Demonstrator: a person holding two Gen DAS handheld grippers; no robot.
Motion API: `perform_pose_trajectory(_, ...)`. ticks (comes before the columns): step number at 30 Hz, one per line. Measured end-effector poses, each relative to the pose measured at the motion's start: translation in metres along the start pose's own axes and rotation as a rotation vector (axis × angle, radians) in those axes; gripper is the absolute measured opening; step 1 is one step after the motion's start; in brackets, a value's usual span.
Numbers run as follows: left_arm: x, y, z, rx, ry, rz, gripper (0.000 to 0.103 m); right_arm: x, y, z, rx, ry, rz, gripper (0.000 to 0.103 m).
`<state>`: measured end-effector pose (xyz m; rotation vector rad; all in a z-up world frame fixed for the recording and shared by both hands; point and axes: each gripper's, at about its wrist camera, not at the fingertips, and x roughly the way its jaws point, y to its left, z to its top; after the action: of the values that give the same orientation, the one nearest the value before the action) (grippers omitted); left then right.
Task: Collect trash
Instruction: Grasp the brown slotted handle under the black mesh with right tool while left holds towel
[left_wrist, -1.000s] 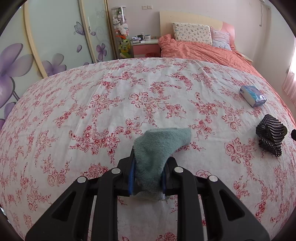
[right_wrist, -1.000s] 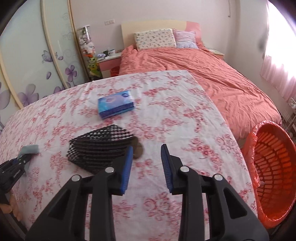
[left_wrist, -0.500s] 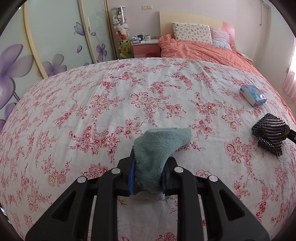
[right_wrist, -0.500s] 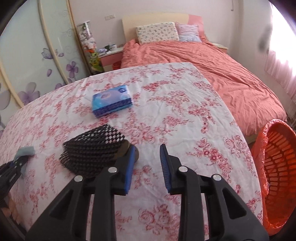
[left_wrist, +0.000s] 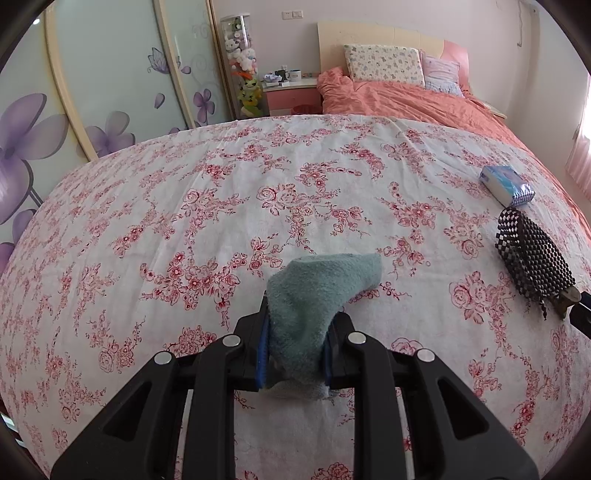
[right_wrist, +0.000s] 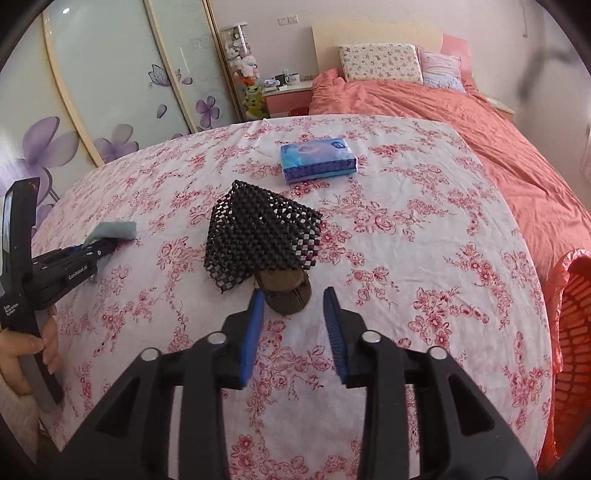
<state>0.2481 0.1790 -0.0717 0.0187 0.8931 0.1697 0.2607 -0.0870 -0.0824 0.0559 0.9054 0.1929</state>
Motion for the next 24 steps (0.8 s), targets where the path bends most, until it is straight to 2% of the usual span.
perform_pose_trajectory(3,0.0,0.0,0.0,0.0,0.0,0.001,0.022,0.004,0.003,0.001,-0.027,-0.004,-0.038,0.048)
perform_pose_trajectory(9,0.0,-0.001,0.0,0.001,0.0,0.003,0.022,0.025,0.008,0.012,-0.055,0.033,-0.061,0.047)
perform_pose_trajectory(11,0.0,-0.001,0.0,0.002,0.0,0.004,0.022,0.028,0.013,0.014,-0.08,0.032,-0.069,0.044)
perform_pose_trajectory(12,0.0,-0.001,0.0,0.002,0.0,0.004,0.022,0.029,0.015,0.015,-0.089,0.034,-0.064,0.037)
perform_pose_trajectory(14,0.0,-0.001,0.0,0.001,0.0,0.003,0.022,0.029,0.016,0.017,-0.086,0.037,-0.057,0.035)
perform_pose_trajectory(21,0.001,0.0,0.001,0.0,0.0,0.002,0.022,-0.006,-0.001,0.022,0.023,-0.064,-0.009,0.033)
perform_pose_trajectory(24,0.001,0.0,0.001,-0.001,0.0,0.001,0.022,-0.017,-0.006,0.018,0.033,-0.087,-0.023,0.033)
